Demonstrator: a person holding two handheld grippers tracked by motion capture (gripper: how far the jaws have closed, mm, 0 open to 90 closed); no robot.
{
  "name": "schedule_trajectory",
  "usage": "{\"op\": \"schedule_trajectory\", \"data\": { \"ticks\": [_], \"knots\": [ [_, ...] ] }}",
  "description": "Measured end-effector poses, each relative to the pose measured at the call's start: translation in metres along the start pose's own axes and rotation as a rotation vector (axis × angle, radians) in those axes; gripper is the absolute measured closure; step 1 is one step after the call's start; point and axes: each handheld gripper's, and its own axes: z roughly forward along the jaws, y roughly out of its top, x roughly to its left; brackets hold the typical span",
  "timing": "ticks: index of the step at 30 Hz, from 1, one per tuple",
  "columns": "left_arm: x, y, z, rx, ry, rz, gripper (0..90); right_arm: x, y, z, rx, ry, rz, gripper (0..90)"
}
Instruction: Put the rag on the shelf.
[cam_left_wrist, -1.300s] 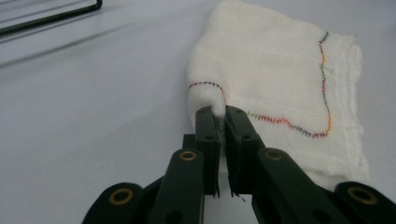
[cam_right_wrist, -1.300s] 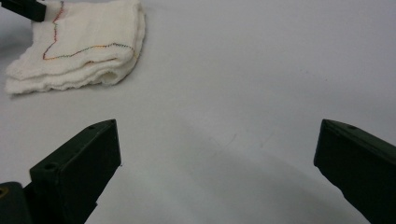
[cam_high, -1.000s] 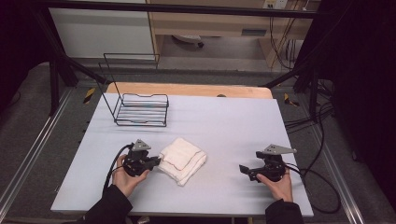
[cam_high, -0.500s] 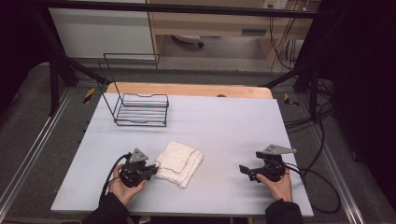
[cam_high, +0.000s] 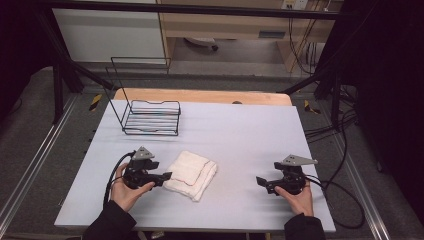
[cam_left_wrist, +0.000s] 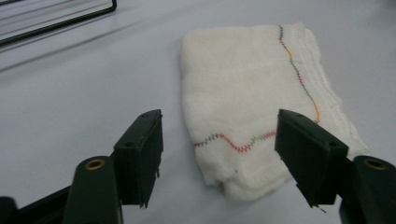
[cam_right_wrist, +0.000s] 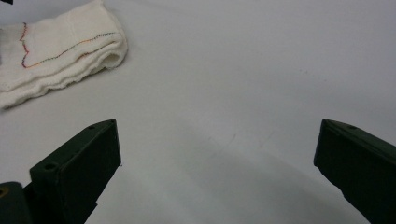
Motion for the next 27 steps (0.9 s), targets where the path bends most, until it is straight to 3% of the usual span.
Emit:
{"op": "schedule_trajectory", "data": {
  "ticks": [3,6,10,16,19,27],
  "knots": [
    [0.004,0.007,0.007,0.017,0.002,-0.006,25.5,0.000,0.000,0.000,0.001,-0.001,-0.002,1.1],
    [0.009,0.013,0.015,0.039,-0.023,-0.013,19.9,0.000,0.000,0.000,-0.003,-0.001,0.003,1.0],
    [0.014,0.020,0.023,0.043,-0.035,-0.013,16.7,0.000,0.000,0.000,0.001,-0.002,-0.001,1.1],
    [0.017,0.031,0.035,0.058,0.002,-0.021,18.2,0.000,0.000,0.001,-0.001,-0.001,0.003,1.0],
    [0.018,0.034,0.041,0.039,0.032,-0.015,21.2,0.000,0.000,0.001,0.001,-0.001,0.002,1.0],
    [0.019,0.047,0.054,0.011,0.026,-0.011,25.1,0.000,0.000,0.001,0.001,-0.001,0.004,1.1]
  ]
}}
